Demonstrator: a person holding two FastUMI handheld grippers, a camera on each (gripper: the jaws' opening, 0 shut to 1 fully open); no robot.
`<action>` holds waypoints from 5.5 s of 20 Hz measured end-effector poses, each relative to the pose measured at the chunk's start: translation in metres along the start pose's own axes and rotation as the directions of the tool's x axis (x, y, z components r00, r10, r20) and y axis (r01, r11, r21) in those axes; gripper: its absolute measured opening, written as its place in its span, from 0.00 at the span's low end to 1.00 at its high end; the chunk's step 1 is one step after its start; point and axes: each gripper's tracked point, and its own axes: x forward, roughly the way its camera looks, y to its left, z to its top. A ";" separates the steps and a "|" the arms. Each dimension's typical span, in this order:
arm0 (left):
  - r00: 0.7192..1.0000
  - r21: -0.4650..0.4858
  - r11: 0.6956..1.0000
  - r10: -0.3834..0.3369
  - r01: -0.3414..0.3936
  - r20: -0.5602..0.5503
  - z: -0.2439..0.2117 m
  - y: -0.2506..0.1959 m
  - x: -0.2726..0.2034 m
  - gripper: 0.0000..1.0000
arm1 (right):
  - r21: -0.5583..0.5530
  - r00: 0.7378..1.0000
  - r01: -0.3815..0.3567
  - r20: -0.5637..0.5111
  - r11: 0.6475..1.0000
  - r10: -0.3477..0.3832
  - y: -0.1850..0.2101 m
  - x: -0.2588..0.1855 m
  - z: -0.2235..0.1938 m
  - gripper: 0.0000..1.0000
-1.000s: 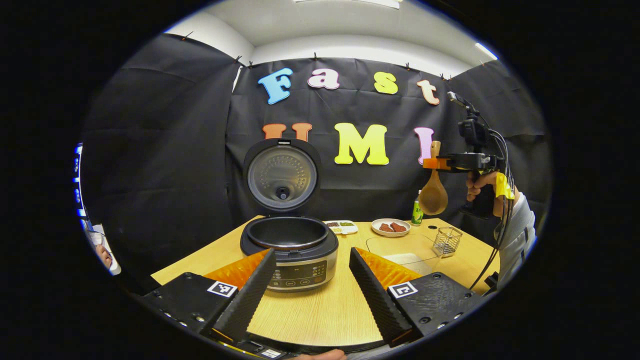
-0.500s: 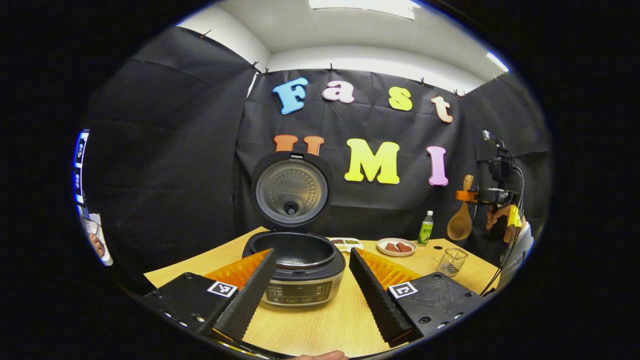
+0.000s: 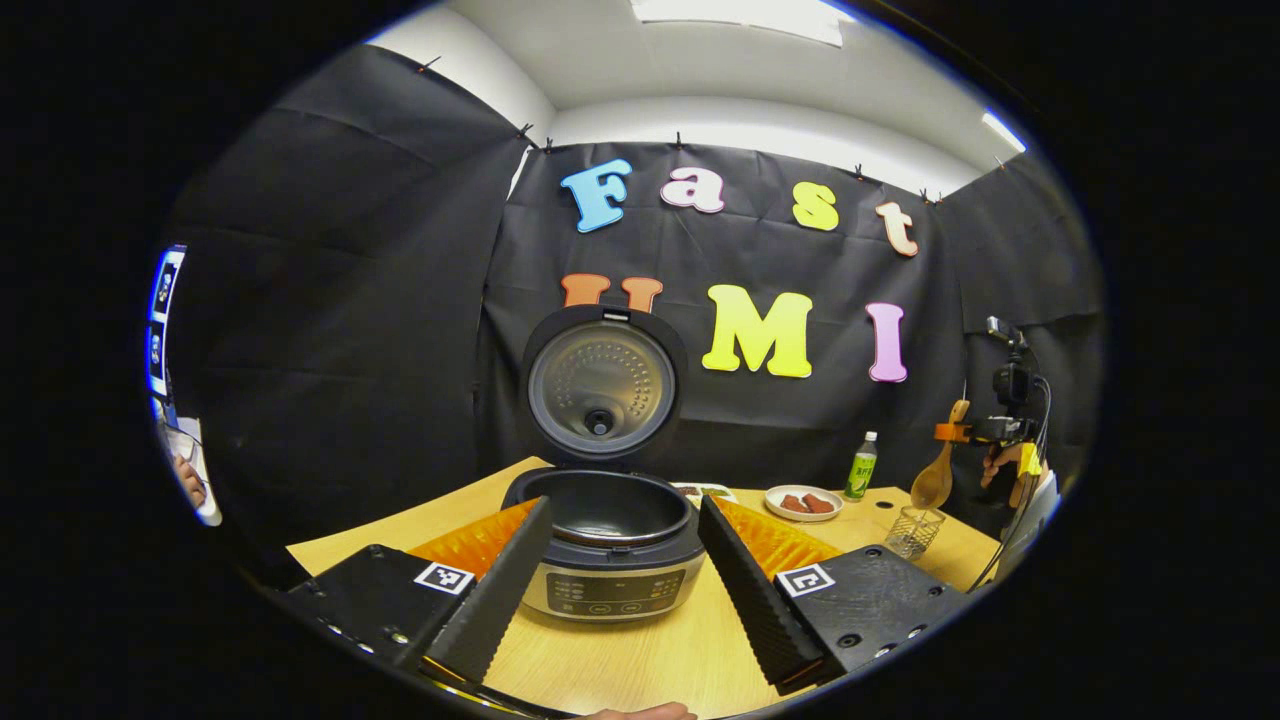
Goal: Close the left gripper, press the button to open the rice cooker; take a wooden spoon from the chopstick holder with the right hand, scoop a spoonful of rice and pour it into the rice cooker, then put the wooden spoon back into the chopstick holder.
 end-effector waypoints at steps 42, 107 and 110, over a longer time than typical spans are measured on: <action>0.993 0.073 0.997 -0.033 0.025 0.112 0.204 -0.007 0.222 0.95 | 0.027 0.986 0.056 0.153 0.998 -0.059 -0.026 -0.172 0.021 1.00; 0.998 0.107 0.992 0.066 -0.066 0.004 -0.038 0.015 0.123 0.98 | 0.003 0.988 -0.049 0.146 0.999 0.048 0.030 -0.306 -0.033 0.99; 0.996 0.113 0.991 0.059 -0.067 0.067 -0.040 0.015 0.122 0.98 | 0.002 0.988 -0.053 0.143 0.999 0.052 0.031 -0.305 -0.034 0.99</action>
